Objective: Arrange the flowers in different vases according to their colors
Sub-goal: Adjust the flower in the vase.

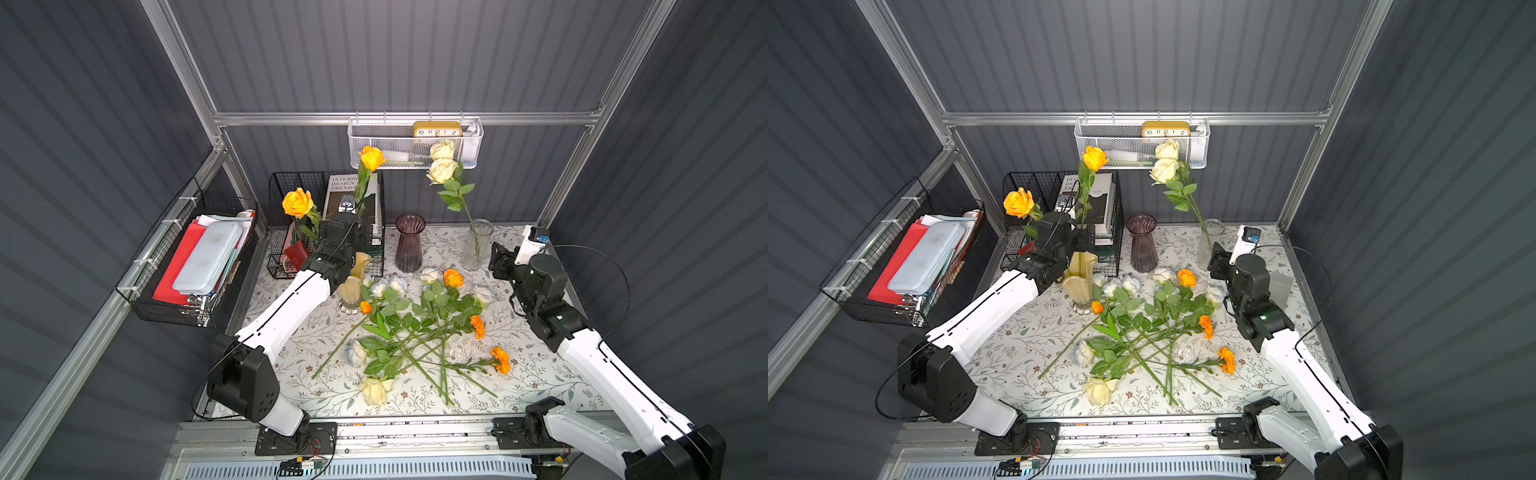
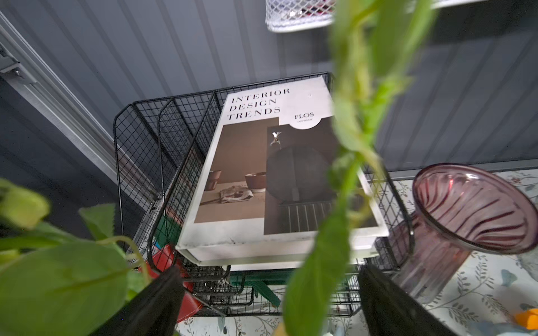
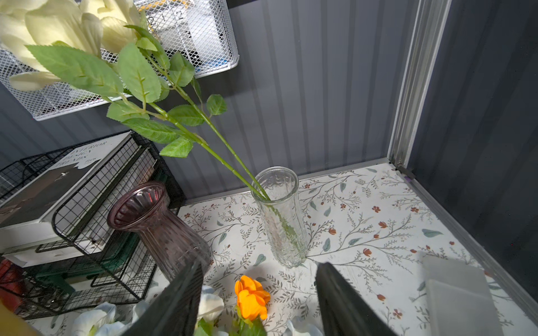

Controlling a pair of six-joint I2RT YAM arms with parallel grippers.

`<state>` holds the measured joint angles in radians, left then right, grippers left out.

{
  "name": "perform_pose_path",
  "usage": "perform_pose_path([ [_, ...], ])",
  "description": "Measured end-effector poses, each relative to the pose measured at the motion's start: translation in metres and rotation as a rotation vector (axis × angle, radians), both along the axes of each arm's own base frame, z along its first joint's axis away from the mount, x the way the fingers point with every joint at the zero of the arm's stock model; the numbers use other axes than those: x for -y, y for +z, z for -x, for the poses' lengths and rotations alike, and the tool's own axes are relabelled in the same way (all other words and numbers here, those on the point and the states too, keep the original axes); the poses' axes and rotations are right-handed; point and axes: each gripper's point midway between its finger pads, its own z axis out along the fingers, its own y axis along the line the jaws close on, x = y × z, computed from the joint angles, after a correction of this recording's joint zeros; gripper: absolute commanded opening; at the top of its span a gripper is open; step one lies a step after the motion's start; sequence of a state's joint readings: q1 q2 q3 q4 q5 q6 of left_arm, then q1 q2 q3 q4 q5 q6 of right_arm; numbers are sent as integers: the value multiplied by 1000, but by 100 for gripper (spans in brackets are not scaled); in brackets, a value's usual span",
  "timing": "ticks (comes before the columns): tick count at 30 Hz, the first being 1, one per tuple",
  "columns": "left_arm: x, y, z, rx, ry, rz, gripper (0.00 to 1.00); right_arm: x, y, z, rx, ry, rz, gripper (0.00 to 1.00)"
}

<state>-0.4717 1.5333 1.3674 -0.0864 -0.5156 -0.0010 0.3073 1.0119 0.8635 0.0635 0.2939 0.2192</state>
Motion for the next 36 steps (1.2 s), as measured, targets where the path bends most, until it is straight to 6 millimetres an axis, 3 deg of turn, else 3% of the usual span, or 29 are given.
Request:
perform_pose_path([
  [7,17,1,24,-4,-66,82,99,-15,-18,16,-42,91,-30,75],
  [13,37,-5,50,-30,-106,134,99,-56,-48,38,-135,279,-65,75],
  [16,45,-4,66,-36,-119,165,99,-82,-62,54,-194,381,-100,71],
  [20,51,-13,92,-54,-136,211,99,-111,-100,77,-324,468,-122,65],
  [26,56,-41,115,-109,-142,243,99,-128,-168,99,-552,482,-110,56],
  [33,64,-55,126,-142,-165,255,99,-142,-229,103,-775,458,-28,47],
  [36,66,-57,130,-146,-176,260,99,-143,-243,98,-832,430,7,44],
])
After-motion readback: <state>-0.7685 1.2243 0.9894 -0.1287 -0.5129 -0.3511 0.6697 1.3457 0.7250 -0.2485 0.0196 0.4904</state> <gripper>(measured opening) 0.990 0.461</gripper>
